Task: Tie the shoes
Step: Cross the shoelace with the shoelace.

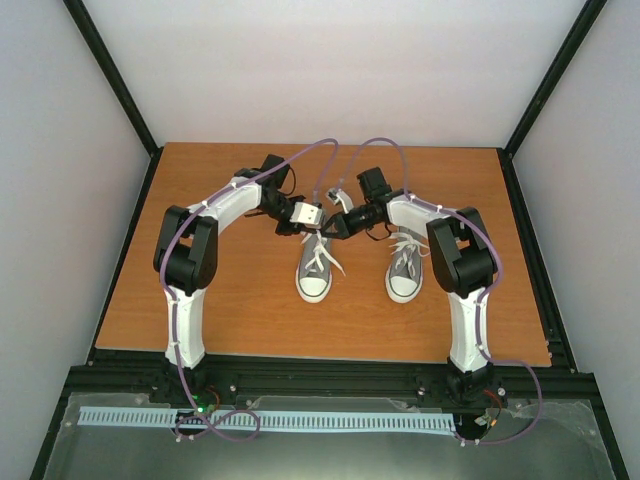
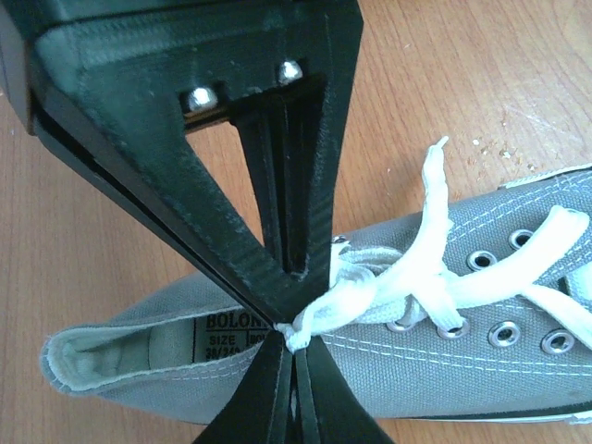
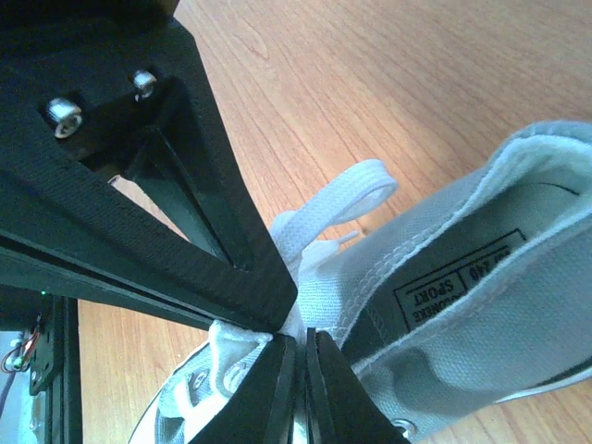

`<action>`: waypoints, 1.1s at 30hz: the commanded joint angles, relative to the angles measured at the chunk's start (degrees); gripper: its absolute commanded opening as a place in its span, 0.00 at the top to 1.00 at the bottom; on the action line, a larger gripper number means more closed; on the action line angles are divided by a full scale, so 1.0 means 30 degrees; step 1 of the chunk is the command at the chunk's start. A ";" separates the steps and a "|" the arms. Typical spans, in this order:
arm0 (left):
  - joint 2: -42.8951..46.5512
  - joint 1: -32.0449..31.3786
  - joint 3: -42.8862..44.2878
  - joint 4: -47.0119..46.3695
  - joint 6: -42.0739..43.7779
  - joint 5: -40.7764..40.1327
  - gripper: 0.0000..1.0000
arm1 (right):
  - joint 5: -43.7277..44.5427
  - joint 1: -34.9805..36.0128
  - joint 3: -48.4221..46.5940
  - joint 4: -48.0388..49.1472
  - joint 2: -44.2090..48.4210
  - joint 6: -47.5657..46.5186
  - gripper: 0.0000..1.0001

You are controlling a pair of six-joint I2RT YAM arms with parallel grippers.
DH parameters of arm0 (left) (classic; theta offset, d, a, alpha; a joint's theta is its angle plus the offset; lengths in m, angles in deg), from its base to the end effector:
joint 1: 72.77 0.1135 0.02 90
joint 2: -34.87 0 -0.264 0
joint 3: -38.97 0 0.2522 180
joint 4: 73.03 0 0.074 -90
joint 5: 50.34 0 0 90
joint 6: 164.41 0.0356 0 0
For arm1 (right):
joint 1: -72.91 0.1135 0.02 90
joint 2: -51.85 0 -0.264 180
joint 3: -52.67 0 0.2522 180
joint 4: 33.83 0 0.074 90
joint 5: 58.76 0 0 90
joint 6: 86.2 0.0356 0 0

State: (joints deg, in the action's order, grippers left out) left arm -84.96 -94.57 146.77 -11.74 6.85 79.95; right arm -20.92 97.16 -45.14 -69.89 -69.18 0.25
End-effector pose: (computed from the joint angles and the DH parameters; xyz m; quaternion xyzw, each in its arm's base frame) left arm 0.3879 -0.1800 0.1931 0.7583 0.5388 -0.2284 0.2872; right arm 0.3867 0.2050 0.1579 -0.3211 0.8128 0.4598 0.1579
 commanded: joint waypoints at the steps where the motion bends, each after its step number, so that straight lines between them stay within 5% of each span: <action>1: 0.0792 -0.0031 0.0321 0.0579 0.0554 0.0399 0.99 | 0.0465 -0.0530 0.0247 0.0753 0.1334 0.0329 0.96; 13: 0.0767 -0.0027 0.0082 0.0510 0.0536 0.0467 0.97 | 0.0184 -0.0613 0.0632 0.0843 0.1510 0.0362 0.95; 24: 0.0983 0.0001 -0.0145 -0.0427 -0.0119 0.0962 0.99 | -0.0206 -0.0135 -0.0386 0.0404 0.0112 -0.0111 0.82; 33: 0.0840 0.0002 -0.0079 -0.0428 -0.0208 0.1156 0.99 | -0.0928 0.0201 -0.0745 0.0029 -0.0490 -0.0423 0.81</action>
State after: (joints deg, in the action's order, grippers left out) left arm -84.74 -94.44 146.20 -11.85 6.30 80.39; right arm -21.05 96.68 -45.71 -69.24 -69.20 0.21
